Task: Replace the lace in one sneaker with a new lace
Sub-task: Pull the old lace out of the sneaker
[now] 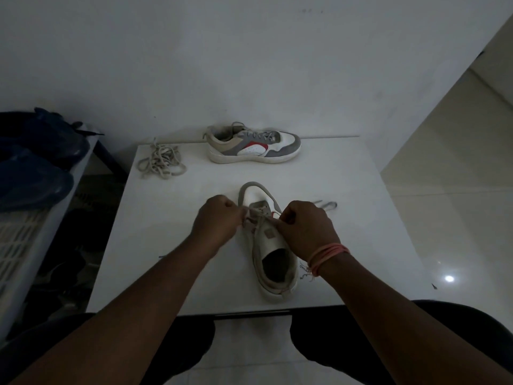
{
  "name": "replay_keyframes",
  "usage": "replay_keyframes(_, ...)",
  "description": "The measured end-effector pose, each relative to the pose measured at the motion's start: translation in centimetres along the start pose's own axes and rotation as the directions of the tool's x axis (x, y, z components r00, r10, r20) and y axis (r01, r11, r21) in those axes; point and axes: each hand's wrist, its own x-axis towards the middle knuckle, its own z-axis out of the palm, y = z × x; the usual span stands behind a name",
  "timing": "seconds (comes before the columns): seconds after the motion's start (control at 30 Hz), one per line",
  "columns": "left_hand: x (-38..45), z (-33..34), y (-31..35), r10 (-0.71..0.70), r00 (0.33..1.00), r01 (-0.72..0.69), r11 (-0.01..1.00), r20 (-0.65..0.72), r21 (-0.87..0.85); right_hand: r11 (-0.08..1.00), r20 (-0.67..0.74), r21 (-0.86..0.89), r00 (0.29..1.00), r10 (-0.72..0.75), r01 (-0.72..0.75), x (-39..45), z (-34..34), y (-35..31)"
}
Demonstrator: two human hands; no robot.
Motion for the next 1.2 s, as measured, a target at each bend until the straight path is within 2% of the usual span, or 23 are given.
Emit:
replay_keyframes(0.07,0.4,-0.5,-0.3,-0.012,1.0,0.013,0.999,-0.026,0.036,1.0,-0.005,-0.005,1.0,-0.007,0.007,0.0,0.1,0.0)
replay_keyframes(0.13,-0.3,-0.3,0.8,0.236,0.972,-0.234,0.967,-0.009,0.105,0.999,0.004,-0.026,1.0,-0.022,0.022,0.0,0.1,-0.3)
replay_keyframes(0.2,-1.5,0.1,2.1,0.523,0.849,-0.527,0.824,0.081,0.206,0.998,0.011,-0.052,0.999,-0.031,0.031,0.0,0.1,-0.4)
replay_keyframes(0.23,-1.8,0.6,2.3,0.603,0.789,-0.599,0.708,0.122,0.375,0.997,0.011,-0.07,0.999,-0.036,0.036,0.0,0.1,-0.5)
replay_keyframes(0.3,-2.1,1.2,2.2,0.671,0.73,-0.578,0.509,0.125,0.638,0.995,0.006,-0.093,0.999,-0.042,0.042,0.0,0.2,-0.4)
replay_keyframes(0.33,-2.1,1.2,2.0,0.688,0.717,-0.552,0.462,0.113,0.694,0.995,0.004,-0.09,0.999,-0.041,0.041,-0.1,0.2,-0.4)
replay_keyframes(0.37,-1.8,0.9,1.7,0.701,0.708,-0.538,0.464,0.079,0.704,0.996,0.006,-0.08,0.999,-0.036,0.036,-0.1,0.1,-0.3)
replay_keyframes(0.4,-1.5,0.2,1.6,0.687,0.726,-0.52,0.572,-0.025,0.635,0.997,0.01,-0.066,1.0,-0.029,0.029,-0.1,0.0,-0.3)
replay_keyframes(0.47,0.0,-2.2,1.8,0.417,0.864,-0.351,0.901,-0.281,0.256,0.999,0.019,-0.046,1.0,-0.021,0.022,0.0,-0.1,-0.3)
replay_keyframes(0.5,0.9,-3.2,1.6,0.237,0.914,-0.231,0.971,-0.329,0.056,0.999,0.016,-0.047,1.0,-0.022,0.023,0.0,-0.1,-0.3)
replay_keyframes(0.53,1.5,-3.7,1.5,0.138,0.937,-0.146,0.989,-0.321,-0.002,0.998,0.012,-0.053,1.0,-0.025,0.025,0.0,-0.1,-0.3)
replay_keyframes(0.6,1.1,-3.1,1.5,0.223,0.947,-0.203,0.973,-0.232,0.105,0.997,0.008,-0.07,1.0,-0.029,0.029,-0.1,0.0,-0.3)
replay_keyframes(0.67,-0.3,-1.3,1.8,0.453,0.885,-0.411,0.869,-0.11,0.274,0.995,0.016,-0.096,0.999,-0.034,0.036,0.0,0.1,-0.5)
replay_keyframes(0.77,-2.3,1.2,2.5,0.639,0.757,-0.553,0.513,0.139,0.656,0.991,0.025,-0.125,0.999,-0.038,0.041,0.1,0.2,-0.6)
replay_keyframes(0.8,-2.7,1.4,2.6,0.645,0.749,-0.552,0.48,0.152,0.682,0.992,0.023,-0.123,0.999,-0.038,0.04,0.0,0.2,-0.5)
replay_keyframes(0.87,-2.9,0.7,2.7,0.659,0.748,-0.53,0.522,0.078,0.668,0.994,0.02,-0.104,0.999,-0.033,0.034,0.0,0.1,-0.5)
replay_keyframes(0.93,-2.0,-0.7,2.9,0.583,0.801,-0.449,0.734,-0.134,0.509,0.996,0.023,-0.089,0.999,-0.026,0.028,-0.1,-0.1,-0.5)
replay_keyframes(1.0,-0.1,-3.1,3.3,0.249,0.925,-0.267,0.963,-0.288,-0.026,0.995,0.025,-0.093,0.999,-0.026,0.029,-0.1,-0.1,-0.6)
replay_keyframes(1.03,0.8,-4.1,3.5,0.088,0.958,-0.178,0.928,-0.273,-0.328,0.995,0.023,-0.097,0.999,-0.03,0.032,-0.1,-0.1,-0.6)
replay_keyframes(1.1,0.8,-5.3,4.0,-0.049,0.992,-0.045,0.706,-0.113,-0.707,0.994,0.02,-0.099,0.999,-0.033,0.035,-0.2,0.0,-0.6)
replay_keyframes(1.13,0.4,-5.1,4.4,-0.035,0.999,0.025,0.639,0.004,-0.768,0.995,0.025,-0.097,0.999,-0.033,0.035,-0.2,0.0,-0.7)
replay_keyframes(1.17,-0.3,-4.5,4.8,-0.006,0.995,0.082,0.656,0.104,-0.75,0.995,0.032,-0.093,0.999,-0.031,0.034,-0.2,-0.1,-0.7)
replay_keyframes(1.2,-1.2,-3.6,5.1,0.035,0.985,0.084,0.762,0.17,-0.642,0.996,0.038,-0.089,0.999,-0.028,0.031,-0.2,-0.1,-0.8)
